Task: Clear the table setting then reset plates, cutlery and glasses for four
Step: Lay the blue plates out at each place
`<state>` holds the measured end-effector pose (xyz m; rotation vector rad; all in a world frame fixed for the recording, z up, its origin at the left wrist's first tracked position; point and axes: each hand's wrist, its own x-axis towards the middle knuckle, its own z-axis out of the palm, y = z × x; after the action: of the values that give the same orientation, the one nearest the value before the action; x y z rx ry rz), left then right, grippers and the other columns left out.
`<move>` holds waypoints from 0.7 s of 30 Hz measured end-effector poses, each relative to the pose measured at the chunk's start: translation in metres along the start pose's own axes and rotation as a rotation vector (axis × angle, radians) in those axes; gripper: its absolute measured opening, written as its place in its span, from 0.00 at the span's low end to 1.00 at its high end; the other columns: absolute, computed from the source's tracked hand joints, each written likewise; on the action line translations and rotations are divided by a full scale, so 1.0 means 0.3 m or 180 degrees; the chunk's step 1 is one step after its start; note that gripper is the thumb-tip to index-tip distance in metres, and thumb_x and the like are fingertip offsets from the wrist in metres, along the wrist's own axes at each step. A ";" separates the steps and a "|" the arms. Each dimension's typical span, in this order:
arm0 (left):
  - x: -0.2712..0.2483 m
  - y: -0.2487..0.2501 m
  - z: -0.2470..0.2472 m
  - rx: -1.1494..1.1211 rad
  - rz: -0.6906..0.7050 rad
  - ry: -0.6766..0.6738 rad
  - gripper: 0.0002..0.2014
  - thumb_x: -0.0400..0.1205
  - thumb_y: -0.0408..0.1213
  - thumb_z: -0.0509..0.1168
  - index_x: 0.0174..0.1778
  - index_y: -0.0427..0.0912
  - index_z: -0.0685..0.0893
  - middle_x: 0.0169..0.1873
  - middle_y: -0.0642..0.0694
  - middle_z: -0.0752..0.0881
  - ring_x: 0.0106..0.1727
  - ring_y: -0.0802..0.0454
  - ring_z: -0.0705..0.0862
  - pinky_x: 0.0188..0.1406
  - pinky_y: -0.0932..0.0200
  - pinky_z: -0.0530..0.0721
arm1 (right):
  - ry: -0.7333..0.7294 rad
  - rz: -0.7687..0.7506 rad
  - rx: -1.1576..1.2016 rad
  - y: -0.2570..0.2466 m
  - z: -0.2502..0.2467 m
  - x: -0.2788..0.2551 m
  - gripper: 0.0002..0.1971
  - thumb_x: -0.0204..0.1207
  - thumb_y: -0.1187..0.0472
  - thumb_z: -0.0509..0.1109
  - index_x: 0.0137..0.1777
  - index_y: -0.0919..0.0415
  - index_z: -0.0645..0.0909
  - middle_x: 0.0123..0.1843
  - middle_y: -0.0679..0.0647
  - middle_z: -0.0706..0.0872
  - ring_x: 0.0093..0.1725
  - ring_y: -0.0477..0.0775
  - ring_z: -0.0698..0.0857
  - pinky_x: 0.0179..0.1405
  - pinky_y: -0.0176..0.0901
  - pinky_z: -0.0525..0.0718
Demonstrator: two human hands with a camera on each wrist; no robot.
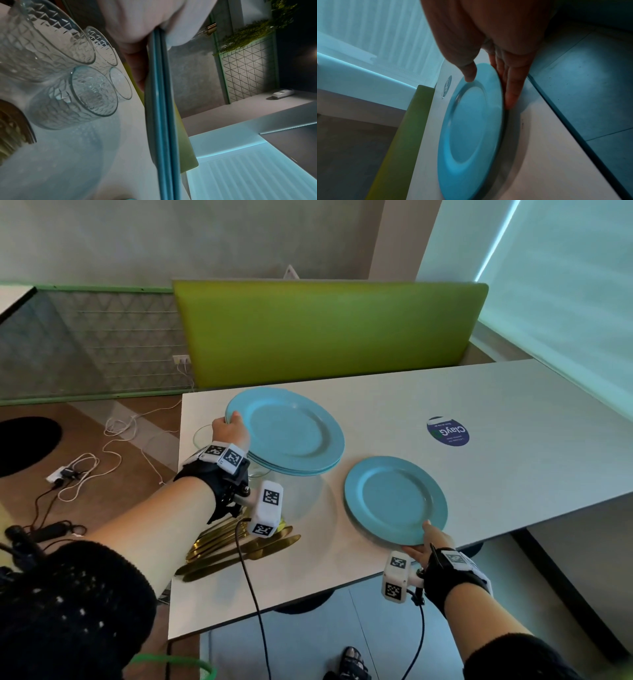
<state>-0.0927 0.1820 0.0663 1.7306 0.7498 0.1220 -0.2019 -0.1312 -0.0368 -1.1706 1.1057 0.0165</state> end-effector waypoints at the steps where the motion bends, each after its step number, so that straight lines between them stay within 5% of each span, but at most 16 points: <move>1: -0.004 0.002 -0.002 -0.0002 0.0005 -0.0018 0.23 0.87 0.44 0.51 0.74 0.33 0.69 0.70 0.33 0.77 0.69 0.37 0.77 0.65 0.51 0.74 | -0.0008 0.0013 -0.0036 -0.002 0.002 -0.007 0.23 0.84 0.57 0.60 0.74 0.71 0.67 0.67 0.73 0.79 0.64 0.73 0.81 0.54 0.59 0.83; 13: -0.029 0.004 -0.013 -0.0215 0.0148 -0.0238 0.22 0.87 0.44 0.52 0.71 0.33 0.72 0.65 0.33 0.81 0.64 0.36 0.81 0.60 0.50 0.78 | -0.0003 -0.0073 -0.0626 -0.022 0.014 -0.033 0.24 0.79 0.62 0.68 0.72 0.70 0.70 0.67 0.69 0.79 0.60 0.70 0.84 0.54 0.54 0.85; 17: -0.037 0.005 0.003 -0.0165 0.0167 -0.0318 0.22 0.87 0.44 0.52 0.71 0.32 0.71 0.66 0.33 0.80 0.65 0.37 0.80 0.61 0.51 0.77 | 0.0077 -0.0218 -0.1265 -0.053 0.018 -0.067 0.22 0.78 0.61 0.68 0.69 0.69 0.73 0.50 0.62 0.80 0.40 0.65 0.82 0.59 0.60 0.84; 19: -0.047 0.009 0.019 -0.0142 0.0186 -0.0388 0.22 0.87 0.44 0.52 0.71 0.33 0.71 0.66 0.33 0.80 0.65 0.37 0.79 0.60 0.51 0.76 | 0.0151 -0.0401 -0.1447 -0.078 0.018 -0.072 0.21 0.77 0.62 0.68 0.66 0.73 0.74 0.37 0.59 0.76 0.40 0.64 0.79 0.62 0.63 0.82; 21: -0.057 0.015 0.048 -0.0113 0.0239 -0.0488 0.22 0.86 0.44 0.52 0.70 0.33 0.72 0.65 0.33 0.80 0.64 0.37 0.80 0.55 0.53 0.76 | 0.0152 -0.0576 -0.1435 -0.114 0.025 -0.090 0.20 0.76 0.61 0.68 0.64 0.74 0.75 0.35 0.60 0.76 0.38 0.61 0.79 0.61 0.64 0.83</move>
<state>-0.0976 0.1603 0.0710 1.7134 0.5676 0.0528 -0.1924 -0.1274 0.0063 -1.6791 1.0634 0.1024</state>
